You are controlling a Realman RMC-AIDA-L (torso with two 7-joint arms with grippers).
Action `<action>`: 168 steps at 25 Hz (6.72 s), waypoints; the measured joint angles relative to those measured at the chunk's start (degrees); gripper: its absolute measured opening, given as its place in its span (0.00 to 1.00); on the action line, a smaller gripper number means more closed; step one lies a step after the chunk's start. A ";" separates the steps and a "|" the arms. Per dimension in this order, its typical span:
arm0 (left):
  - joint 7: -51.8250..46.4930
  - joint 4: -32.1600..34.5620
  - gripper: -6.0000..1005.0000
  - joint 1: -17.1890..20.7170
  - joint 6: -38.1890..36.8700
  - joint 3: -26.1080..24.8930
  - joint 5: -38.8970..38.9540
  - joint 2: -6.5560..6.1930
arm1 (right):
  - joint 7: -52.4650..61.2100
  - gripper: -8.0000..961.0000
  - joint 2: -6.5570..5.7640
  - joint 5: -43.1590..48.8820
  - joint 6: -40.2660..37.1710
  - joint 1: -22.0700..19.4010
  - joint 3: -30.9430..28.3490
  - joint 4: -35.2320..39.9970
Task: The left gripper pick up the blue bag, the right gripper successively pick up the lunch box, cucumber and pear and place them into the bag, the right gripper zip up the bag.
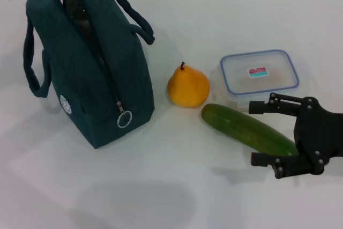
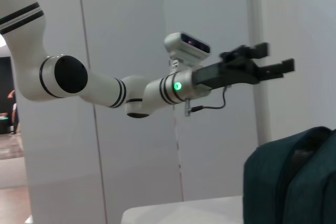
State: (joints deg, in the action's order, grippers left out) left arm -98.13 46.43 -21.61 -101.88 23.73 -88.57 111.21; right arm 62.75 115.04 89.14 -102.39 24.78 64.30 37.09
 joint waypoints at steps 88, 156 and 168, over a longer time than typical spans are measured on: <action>-53.47 31.27 0.04 -5.37 -3.68 19.17 -36.68 5.50 | 22.30 0.86 -0.35 1.22 36.14 7.67 -29.96 -24.73; -53.40 28.76 0.04 -6.71 -3.67 19.16 -36.29 5.07 | 31.51 0.14 0.56 -5.87 24.78 6.37 -28.10 -29.75; -53.02 28.26 0.04 -6.32 -3.81 18.87 -36.16 5.06 | 35.42 0.11 0.37 -10.84 21.57 3.69 -28.49 -29.72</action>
State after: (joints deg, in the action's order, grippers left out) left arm -151.15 74.69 -27.93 -105.69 42.60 -124.73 116.27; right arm 98.16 115.40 78.31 -80.83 28.47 35.81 7.37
